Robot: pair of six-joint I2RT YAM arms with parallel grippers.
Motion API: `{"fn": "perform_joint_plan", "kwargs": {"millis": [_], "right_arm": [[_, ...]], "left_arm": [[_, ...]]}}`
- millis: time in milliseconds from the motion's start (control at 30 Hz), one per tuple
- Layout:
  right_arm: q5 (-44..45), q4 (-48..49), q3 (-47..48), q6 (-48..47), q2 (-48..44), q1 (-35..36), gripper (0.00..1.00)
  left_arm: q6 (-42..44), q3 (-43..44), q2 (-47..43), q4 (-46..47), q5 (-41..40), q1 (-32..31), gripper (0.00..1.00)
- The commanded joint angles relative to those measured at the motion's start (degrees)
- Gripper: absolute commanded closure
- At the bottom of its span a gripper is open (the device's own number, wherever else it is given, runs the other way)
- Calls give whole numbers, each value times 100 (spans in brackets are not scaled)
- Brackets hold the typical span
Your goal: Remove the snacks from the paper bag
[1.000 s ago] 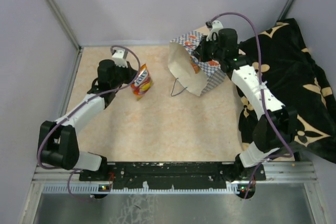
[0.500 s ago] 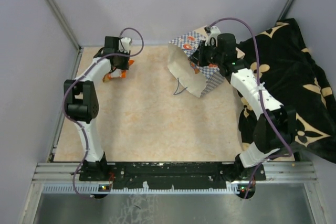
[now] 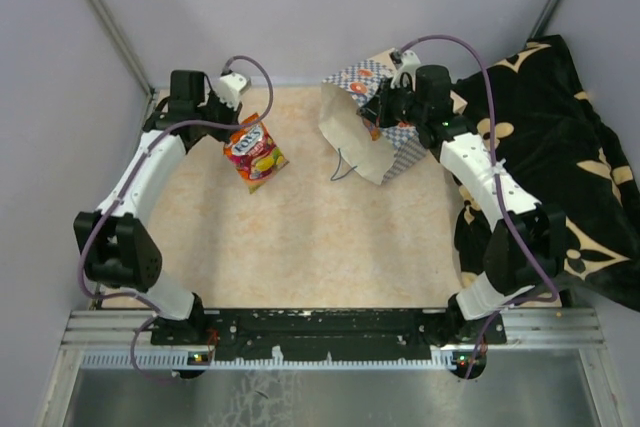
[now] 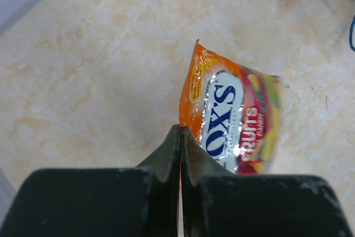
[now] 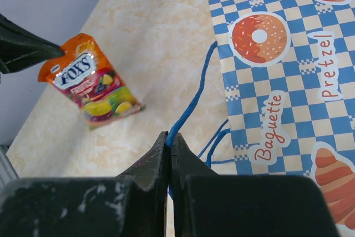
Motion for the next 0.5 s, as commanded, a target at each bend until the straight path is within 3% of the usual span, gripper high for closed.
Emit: {"fn": "perform_joint_plan", "kwargs": {"millis": [0, 200, 267, 367, 400, 433, 467], "right_arm": [[-213, 435, 35, 151, -117, -30, 100], [-276, 514, 70, 215, -10, -3, 100], [-276, 481, 70, 190, -25, -7, 100], [-264, 417, 6, 133, -95, -7, 100], [-241, 415, -40, 120, -123, -3, 100], [-215, 408, -74, 103, -150, -5, 100], [-188, 387, -98, 86, -157, -7, 100]], "left_arm": [[856, -436, -427, 175, 153, -15, 100], [1929, -641, 430, 1011, 148, 320, 99], [2188, -351, 1148, 1481, -1000, 370, 84], [1841, 1113, 2261, 1361, -2482, 487, 65], [1589, 1462, 2438, 1090, -2465, 531, 50], [1338, 1563, 2419, 1063, -2301, 547, 12], [1158, 1425, 2271, 1264, -2148, 549, 2]]}}
